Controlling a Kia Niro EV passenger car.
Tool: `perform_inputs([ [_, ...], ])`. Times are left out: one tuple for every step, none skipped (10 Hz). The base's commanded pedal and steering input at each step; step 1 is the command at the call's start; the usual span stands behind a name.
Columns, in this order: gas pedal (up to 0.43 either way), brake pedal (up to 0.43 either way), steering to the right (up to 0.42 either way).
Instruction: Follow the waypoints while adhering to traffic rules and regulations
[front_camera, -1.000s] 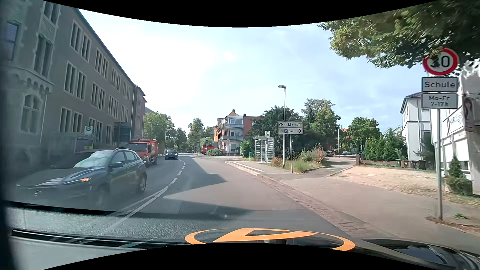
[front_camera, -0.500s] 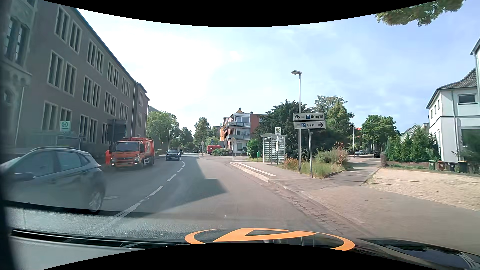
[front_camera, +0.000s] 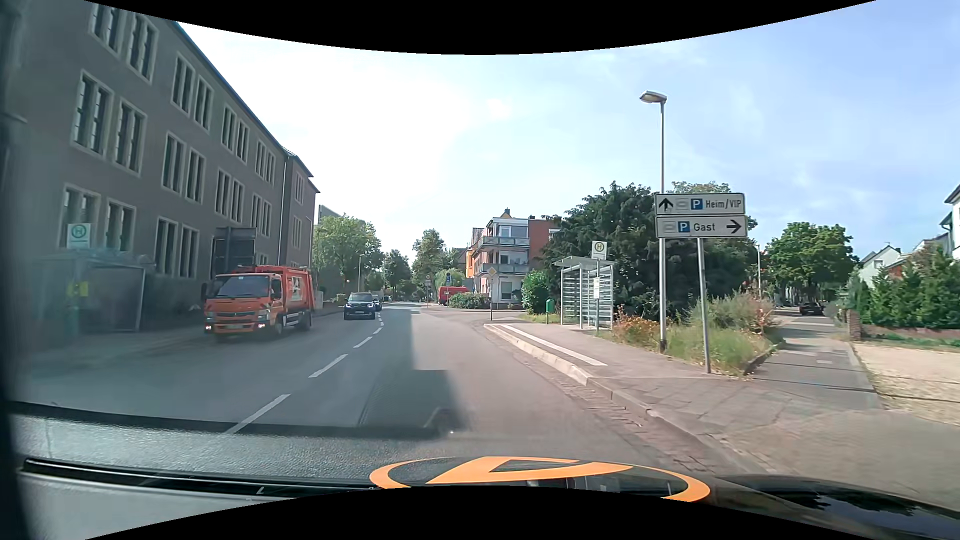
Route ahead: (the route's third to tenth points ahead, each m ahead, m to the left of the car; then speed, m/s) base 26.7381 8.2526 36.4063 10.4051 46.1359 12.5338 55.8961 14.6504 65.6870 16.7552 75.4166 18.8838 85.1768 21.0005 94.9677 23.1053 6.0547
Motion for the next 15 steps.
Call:
perform_inputs([
  [0.098, 0.0, -0.09],
  [0.098, 0.0, -0.09],
  [0.087, 0.0, -0.09],
  [0.079, 0.0, -0.09],
  [0.067, 0.0, -0.089],
  [0.047, 0.0, -0.09],
  [0.039, 0.0, -0.089],
  [0.039, 0.0, -0.089],
  [0.039, 0.0, -0.087],
  [0.047, 0.0, -0.085],
  [0.047, 0.0, -0.084],
  [0.11, 0.0, -0.079],
  [0.138, 0.0, -0.074],
  [0.138, 0.0, -0.063],
  [0.157, 0.0, -0.05],
])
